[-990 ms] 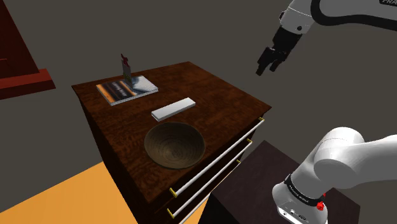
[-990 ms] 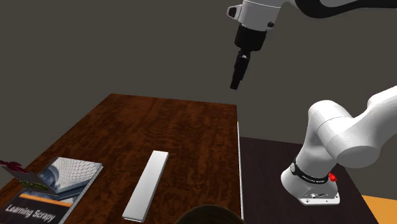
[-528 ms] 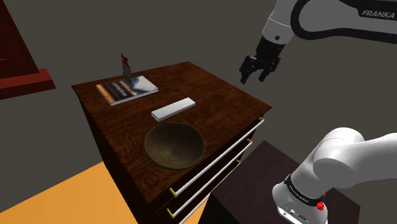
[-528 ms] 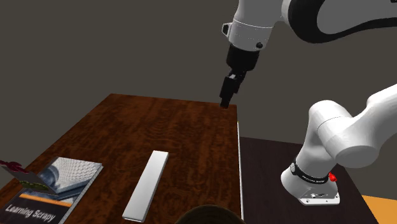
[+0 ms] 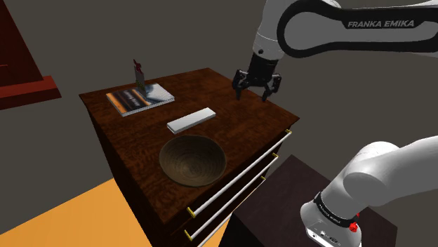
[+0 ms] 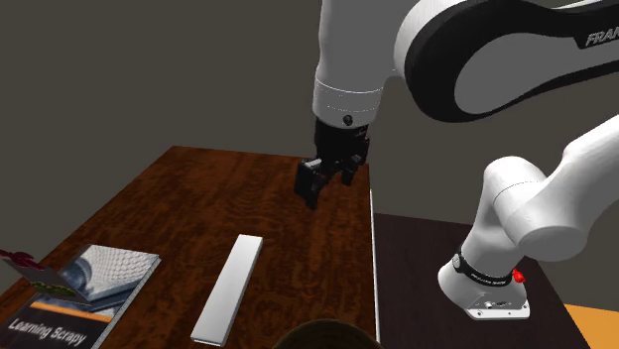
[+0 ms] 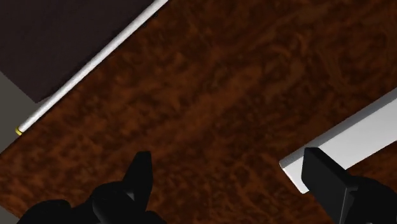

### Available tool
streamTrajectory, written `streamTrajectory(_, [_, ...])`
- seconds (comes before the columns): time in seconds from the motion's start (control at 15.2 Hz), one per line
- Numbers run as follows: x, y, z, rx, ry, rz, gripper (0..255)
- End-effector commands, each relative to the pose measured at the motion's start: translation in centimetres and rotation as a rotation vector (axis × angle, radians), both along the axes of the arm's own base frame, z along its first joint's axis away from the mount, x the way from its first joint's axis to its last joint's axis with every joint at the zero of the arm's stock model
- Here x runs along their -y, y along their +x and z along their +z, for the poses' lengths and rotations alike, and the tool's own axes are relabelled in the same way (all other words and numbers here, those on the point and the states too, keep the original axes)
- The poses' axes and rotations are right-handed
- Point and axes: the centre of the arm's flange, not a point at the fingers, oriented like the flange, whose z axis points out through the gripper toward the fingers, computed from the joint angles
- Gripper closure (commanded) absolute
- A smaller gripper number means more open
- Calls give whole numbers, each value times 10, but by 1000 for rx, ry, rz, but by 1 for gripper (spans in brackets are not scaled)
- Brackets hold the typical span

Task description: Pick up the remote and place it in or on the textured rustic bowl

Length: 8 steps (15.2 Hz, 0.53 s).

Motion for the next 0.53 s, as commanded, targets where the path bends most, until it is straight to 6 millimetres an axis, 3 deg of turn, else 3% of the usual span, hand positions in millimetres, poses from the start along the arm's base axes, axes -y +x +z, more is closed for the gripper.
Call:
streamTrajectory(0.0, [-17,16,-14,-8,9,-92,0])
streamTrajectory(0.46, [-70,85,-53,-36,34,-383,0])
